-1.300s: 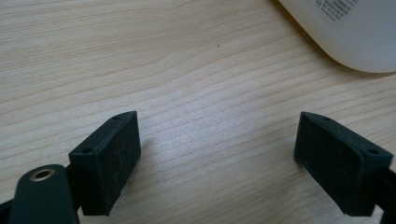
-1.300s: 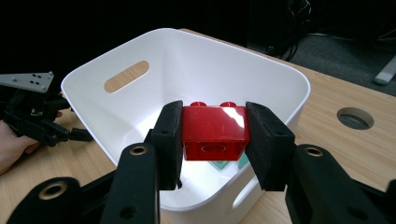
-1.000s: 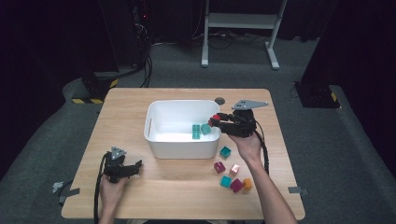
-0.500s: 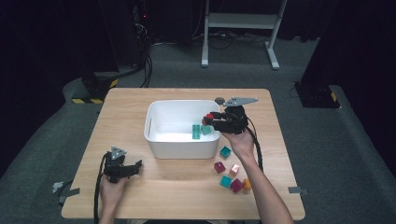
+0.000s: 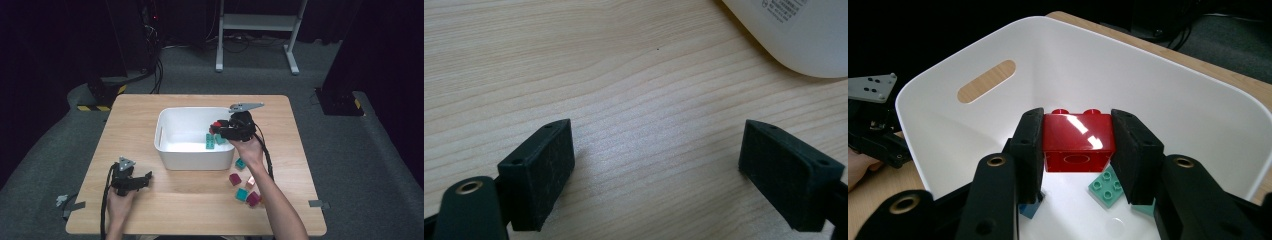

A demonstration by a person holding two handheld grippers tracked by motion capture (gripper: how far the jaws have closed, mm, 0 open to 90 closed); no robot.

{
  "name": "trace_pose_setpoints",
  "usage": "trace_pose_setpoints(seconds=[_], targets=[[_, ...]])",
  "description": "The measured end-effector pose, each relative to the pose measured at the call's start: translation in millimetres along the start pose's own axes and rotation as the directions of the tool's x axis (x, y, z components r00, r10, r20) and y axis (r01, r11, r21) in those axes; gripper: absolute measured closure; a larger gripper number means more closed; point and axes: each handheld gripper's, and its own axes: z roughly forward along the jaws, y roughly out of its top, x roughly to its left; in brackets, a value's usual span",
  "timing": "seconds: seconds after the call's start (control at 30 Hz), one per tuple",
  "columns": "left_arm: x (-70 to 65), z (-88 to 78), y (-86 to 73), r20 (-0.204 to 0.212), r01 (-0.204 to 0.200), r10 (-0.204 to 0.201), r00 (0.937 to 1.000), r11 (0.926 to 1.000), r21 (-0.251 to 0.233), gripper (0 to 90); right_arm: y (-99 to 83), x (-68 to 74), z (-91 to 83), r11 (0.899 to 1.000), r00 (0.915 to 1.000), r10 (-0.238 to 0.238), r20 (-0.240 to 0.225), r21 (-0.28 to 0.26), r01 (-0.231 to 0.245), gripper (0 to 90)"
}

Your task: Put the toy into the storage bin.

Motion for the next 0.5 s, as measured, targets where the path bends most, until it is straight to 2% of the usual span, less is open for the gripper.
trace_pose_setpoints(seconds=[0.5], targets=[[0.0,0.0,0.0,0.0,0.0,0.0,1.0,1.0,0.001,14.6,7.1,5.4,21.9,0.998,0.9999,-0.014,-0.004,0.061,0.015,58.8]])
